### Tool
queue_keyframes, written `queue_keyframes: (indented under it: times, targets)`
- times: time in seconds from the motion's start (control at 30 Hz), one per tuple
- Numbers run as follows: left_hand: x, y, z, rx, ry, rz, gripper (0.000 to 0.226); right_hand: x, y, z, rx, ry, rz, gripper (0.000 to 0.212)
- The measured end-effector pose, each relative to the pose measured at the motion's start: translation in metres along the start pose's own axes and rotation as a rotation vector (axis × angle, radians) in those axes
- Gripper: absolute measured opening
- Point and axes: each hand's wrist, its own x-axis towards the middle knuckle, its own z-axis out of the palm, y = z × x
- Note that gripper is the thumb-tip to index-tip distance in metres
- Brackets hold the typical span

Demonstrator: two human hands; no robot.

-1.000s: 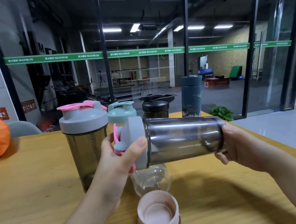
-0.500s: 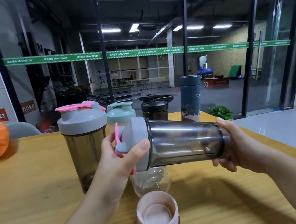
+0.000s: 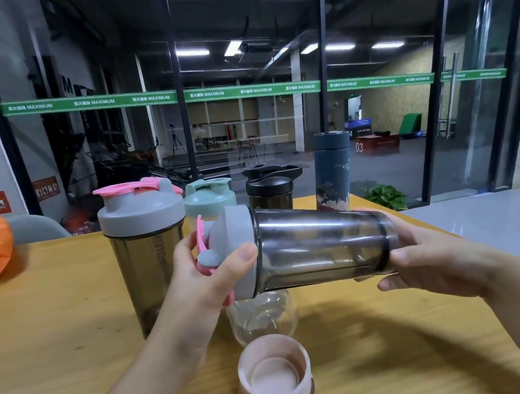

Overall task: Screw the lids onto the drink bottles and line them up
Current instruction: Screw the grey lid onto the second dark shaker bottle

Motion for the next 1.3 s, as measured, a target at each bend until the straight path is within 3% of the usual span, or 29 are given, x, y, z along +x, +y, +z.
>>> queue_keyframes:
  times: [0.13,0.27,0.37,0.57,0.73,0.9,1.17,1.3]
  targets:
    - [0.0,0.0,-0.001,-0.014,0.005,-0.007,0.127,0.001,0.001,0.002,-0.027,0.056,-0.041,0.082]
    - [0.002,-0.002,-0.003,-0.029,0.008,-0.01,0.124,0.004,0.0,0.004,-0.078,0.104,-0.097,0.092]
    - [0.002,-0.003,-0.004,-0.031,0.007,-0.008,0.122,0.005,0.0,0.005,-0.091,0.119,-0.128,0.085]
    - [0.002,-0.002,-0.003,-0.002,-0.019,0.001,0.123,0.005,0.001,0.008,-0.13,0.121,-0.078,0.091]
    - [0.001,-0.002,-0.001,0.006,-0.023,0.011,0.123,0.011,0.002,0.017,-0.146,0.163,0.035,0.064]
    - [0.002,-0.002,-0.003,0.006,-0.023,0.01,0.121,0.013,0.007,0.014,-0.152,0.193,0.094,0.078]
    - [0.0,-0.001,-0.002,0.003,-0.011,0.013,0.126,0.015,0.007,0.015,-0.13,0.19,0.14,0.084]
    - [0.002,-0.001,-0.001,-0.021,-0.006,0.009,0.122,0.011,0.006,0.008,-0.013,0.101,0.031,0.086]
